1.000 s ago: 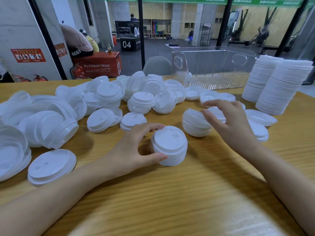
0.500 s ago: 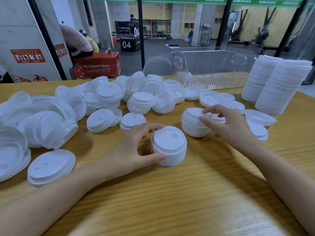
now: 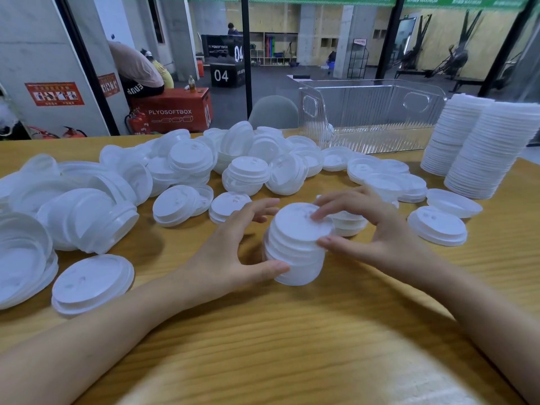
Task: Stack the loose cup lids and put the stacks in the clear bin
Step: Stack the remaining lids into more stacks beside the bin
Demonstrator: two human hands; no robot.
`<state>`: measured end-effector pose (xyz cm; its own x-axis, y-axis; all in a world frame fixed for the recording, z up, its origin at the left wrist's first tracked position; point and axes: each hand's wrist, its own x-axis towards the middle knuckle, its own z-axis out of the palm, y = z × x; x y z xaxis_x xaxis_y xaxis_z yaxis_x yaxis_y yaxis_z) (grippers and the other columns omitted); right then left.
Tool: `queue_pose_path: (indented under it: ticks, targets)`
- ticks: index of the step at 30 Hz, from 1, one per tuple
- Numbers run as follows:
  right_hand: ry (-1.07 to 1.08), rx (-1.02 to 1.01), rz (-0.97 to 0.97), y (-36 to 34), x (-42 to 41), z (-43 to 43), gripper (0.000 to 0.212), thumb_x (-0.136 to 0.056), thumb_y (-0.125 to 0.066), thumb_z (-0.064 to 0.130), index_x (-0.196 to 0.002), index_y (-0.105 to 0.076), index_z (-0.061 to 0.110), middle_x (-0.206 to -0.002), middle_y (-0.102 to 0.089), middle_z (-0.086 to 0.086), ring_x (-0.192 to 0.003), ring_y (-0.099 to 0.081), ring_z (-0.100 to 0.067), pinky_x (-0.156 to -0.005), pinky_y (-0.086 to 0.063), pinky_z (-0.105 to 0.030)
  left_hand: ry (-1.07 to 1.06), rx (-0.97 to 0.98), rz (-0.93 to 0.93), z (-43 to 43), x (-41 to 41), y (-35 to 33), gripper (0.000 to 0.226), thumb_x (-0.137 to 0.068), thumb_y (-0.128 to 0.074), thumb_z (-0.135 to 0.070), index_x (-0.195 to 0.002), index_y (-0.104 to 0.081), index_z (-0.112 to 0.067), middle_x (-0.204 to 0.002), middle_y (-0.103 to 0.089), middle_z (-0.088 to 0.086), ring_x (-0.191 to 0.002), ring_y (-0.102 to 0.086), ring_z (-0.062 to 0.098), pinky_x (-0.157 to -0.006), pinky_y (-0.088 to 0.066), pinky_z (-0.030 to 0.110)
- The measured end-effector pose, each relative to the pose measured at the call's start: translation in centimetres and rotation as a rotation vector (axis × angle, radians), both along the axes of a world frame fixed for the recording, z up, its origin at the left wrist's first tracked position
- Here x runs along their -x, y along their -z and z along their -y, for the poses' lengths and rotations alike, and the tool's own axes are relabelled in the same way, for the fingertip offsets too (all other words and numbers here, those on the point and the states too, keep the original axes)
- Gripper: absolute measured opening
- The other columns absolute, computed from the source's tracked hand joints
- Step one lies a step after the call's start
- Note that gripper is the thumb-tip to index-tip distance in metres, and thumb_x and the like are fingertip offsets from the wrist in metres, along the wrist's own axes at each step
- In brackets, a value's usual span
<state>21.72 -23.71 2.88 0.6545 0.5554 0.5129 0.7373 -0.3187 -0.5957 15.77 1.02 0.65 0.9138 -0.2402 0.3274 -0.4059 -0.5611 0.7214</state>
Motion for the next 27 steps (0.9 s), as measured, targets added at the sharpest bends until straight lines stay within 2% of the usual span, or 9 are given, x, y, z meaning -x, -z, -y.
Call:
queue_pose_path:
  ticks: [5,11,15,17,20,23,25,27]
  targets:
    - [-0.012,0.050,0.018,0.6,-0.1,-0.3,0.034,-0.074,-0.072,0.053,-0.100,-0.072,0.031,-0.116,-0.066,0.021,-0.117,-0.049,-0.013,-0.098,-0.039,-0.025,0.007,-0.003,0.012,0.0,0.0,0.0,0.076,-0.071,-0.073,-0.054,-0.138,-0.041,-0.041,-0.134,-0.051,-0.026,-0.130,-0.045,0.003,-0.102,-0.030,0.007]
    - [-0.004,0.068,0.047,0.8,-0.2,-0.4,0.035,-0.074,-0.071,0.055,-0.100,-0.072,0.032,-0.116,-0.065,0.021,-0.113,-0.049,-0.013,-0.096,-0.042,-0.032,-0.012,-0.005,0.023,0.0,0.2,-0.1,0.069,-0.071,-0.071,-0.055,-0.134,-0.048,-0.038,-0.133,-0.053,-0.022,-0.129,-0.045,0.000,-0.101,-0.030,0.006]
    - [-0.011,0.094,0.052,1.1,-0.5,-0.4,0.035,-0.074,-0.071,0.057,-0.101,-0.071,0.036,-0.117,-0.064,0.025,-0.115,-0.048,-0.012,-0.098,-0.042,-0.037,-0.008,-0.030,0.027,0.0,0.3,-0.2,0.062,-0.072,-0.070,-0.054,-0.130,-0.052,-0.037,-0.129,-0.054,-0.025,-0.127,-0.045,0.000,-0.099,-0.031,0.006]
    - [-0.006,0.083,0.045,0.9,-0.5,-0.3,0.036,-0.075,-0.071,0.057,-0.103,-0.071,0.036,-0.118,-0.064,0.024,-0.118,-0.049,-0.012,-0.099,-0.041,-0.035,-0.011,-0.039,0.033,0.0,0.3,-0.3,0.062,-0.072,-0.069,-0.054,-0.129,-0.053,-0.037,-0.129,-0.054,-0.026,-0.127,-0.045,0.000,-0.098,-0.031,0.006]
    - [0.097,-0.007,0.086,0.3,-0.9,0.2,0.033,-0.080,-0.064,0.056,-0.103,-0.069,0.033,-0.115,-0.065,0.020,-0.117,-0.051,-0.011,-0.099,-0.040,-0.030,-0.011,-0.039,0.033,0.0,0.3,-0.3,0.061,-0.073,-0.069,-0.055,-0.129,-0.053,-0.037,-0.128,-0.053,-0.028,-0.127,-0.045,0.000,-0.097,-0.031,0.005]
    - [0.289,-0.078,0.065,-0.2,-1.8,1.0,0.027,-0.083,-0.059,0.060,-0.101,-0.063,0.040,-0.110,-0.064,0.024,-0.110,-0.050,-0.014,-0.090,-0.038,-0.021,-0.013,-0.042,0.033,0.0,0.3,-0.4,0.060,-0.074,-0.073,-0.052,-0.129,-0.053,-0.037,-0.128,-0.052,-0.030,-0.126,-0.045,-0.002,-0.096,-0.029,0.003]
    - [0.401,-0.028,-0.017,-0.1,-2.7,1.7,0.031,-0.084,-0.063,0.061,-0.106,-0.063,0.040,-0.114,-0.063,0.021,-0.115,-0.048,-0.016,-0.088,-0.035,-0.025,-0.013,-0.042,0.031,0.1,0.3,-0.4,0.060,-0.075,-0.074,-0.049,-0.129,-0.053,-0.036,-0.128,-0.052,-0.030,-0.127,-0.044,-0.003,-0.096,-0.028,0.002]
    - [0.476,0.057,-0.109,0.2,-3.2,2.2,0.040,-0.083,-0.061,0.059,-0.115,-0.063,0.035,-0.119,-0.061,0.015,-0.119,-0.045,-0.017,-0.093,-0.036,-0.033,-0.009,-0.041,0.030,0.1,0.3,-0.4,0.061,-0.073,-0.071,-0.053,-0.130,-0.053,-0.036,-0.129,-0.052,-0.029,-0.127,-0.044,-0.003,-0.096,-0.028,0.002]
